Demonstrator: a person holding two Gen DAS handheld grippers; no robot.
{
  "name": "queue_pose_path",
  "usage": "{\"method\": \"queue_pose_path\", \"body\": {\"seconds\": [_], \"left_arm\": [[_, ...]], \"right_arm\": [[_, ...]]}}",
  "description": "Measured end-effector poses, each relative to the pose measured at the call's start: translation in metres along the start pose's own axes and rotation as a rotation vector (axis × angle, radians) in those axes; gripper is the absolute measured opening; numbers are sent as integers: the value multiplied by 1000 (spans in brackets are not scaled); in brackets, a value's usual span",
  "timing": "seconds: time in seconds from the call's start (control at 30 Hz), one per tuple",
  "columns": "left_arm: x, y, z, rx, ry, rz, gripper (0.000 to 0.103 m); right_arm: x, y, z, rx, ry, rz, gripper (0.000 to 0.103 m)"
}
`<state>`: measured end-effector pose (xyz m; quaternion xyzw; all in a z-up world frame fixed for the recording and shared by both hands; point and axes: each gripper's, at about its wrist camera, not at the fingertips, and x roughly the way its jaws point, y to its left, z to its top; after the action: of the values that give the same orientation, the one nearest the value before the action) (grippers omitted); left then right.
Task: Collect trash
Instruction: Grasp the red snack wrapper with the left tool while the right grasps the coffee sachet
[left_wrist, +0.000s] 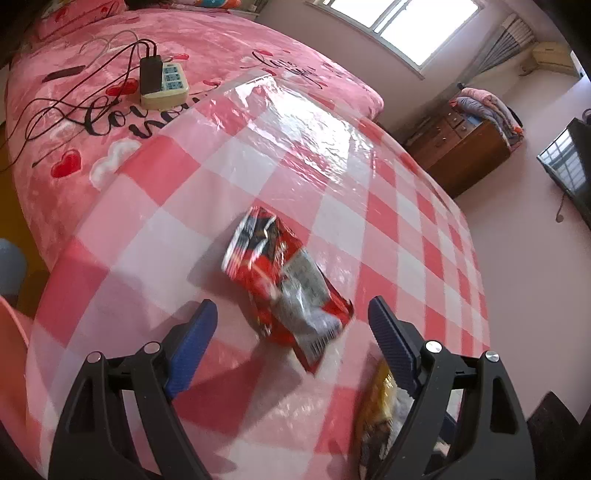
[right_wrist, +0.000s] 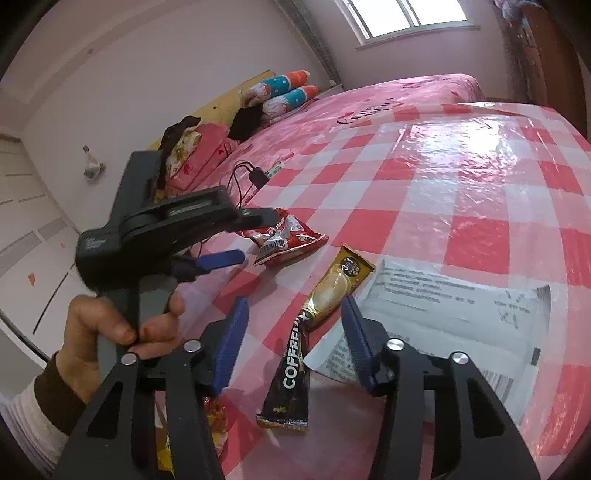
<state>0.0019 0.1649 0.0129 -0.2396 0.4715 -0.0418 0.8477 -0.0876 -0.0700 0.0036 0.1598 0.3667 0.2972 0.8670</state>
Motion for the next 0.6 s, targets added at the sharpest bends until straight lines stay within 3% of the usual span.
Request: {"method": "queue_pose_path", "body": {"seconds": [0.33, 0.57, 0.6], "left_arm": [[24, -15, 12, 44, 5, 69, 83], [31, -29, 12, 107, -17, 182, 75], [32, -30, 12, 115, -20, 196, 69]], "right_arm": [[22, 4, -3, -17, 80, 8, 38], [27, 6, -7, -39, 106, -8, 38], [29, 8, -8, -46, 110, -13, 38]]}}
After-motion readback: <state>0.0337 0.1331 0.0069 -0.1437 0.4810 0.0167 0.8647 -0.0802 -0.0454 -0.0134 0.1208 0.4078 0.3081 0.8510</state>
